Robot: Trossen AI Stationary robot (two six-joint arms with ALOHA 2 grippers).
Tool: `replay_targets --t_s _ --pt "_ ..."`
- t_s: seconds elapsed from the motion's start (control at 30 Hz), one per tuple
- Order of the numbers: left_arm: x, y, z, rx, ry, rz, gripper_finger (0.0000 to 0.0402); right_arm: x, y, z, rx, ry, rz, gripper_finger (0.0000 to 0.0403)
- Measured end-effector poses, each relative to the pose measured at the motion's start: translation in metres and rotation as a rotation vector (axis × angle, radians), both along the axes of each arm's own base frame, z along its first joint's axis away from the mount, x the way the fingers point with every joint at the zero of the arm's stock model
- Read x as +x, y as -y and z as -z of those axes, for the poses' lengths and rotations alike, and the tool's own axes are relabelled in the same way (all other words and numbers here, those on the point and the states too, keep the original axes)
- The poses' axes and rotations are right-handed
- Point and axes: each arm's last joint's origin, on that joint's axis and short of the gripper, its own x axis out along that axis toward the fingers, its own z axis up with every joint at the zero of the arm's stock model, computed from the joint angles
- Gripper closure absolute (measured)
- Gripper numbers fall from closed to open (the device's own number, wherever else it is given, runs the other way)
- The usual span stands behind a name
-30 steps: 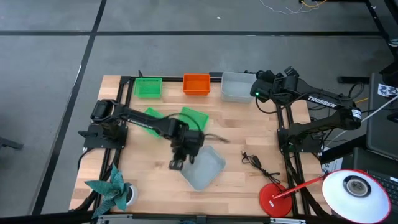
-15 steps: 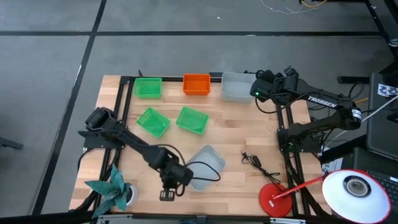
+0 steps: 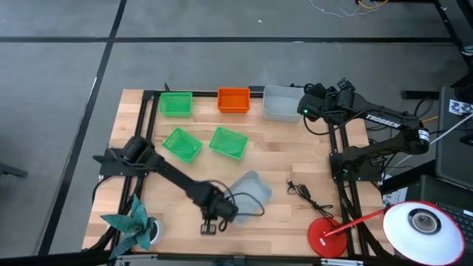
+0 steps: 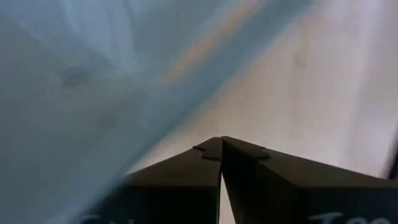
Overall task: Stack baskets by color
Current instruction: Stack the bottom gray bin on top of the top gray bin
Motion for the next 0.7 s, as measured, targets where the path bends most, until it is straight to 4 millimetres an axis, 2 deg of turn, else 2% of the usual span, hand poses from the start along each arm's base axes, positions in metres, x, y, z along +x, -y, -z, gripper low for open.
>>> replay_targets --t_s 0.1,0.27,0.37,0.43,0.53,0.7 --pt "0.018 -0.031 -0.001 0.052 0.086 0.01 0.0401 0.0 0.0 0.0 0.005 0.005 0.0 0.0325" --pt "0.053 -0.097 -0.007 0.111 0.283 -0.042 0.0401 0.0 0.0 0.0 0.006 0.008 0.002 0.0325" --pt "0.063 -0.134 -0.01 0.176 0.342 -0.143 0.0401 0.0 0.0 0.0 0.017 0.007 -0.003 0.0325" --pt "0.061 -0.15 -0.017 0.168 0.334 -0.193 0.0401 0.0 -0.001 0.001 0.028 0.002 -0.006 0.0325" --pt "0.059 -0.152 -0.043 0.078 0.362 -0.161 0.0401 -0.001 -0.001 0.001 0.031 -0.008 -0.005 0.0325" --pt "0.05 -0.127 -0.09 -0.035 0.489 0.013 0.0401 -0.001 -0.001 0.001 0.03 -0.005 -0.003 0.0325"
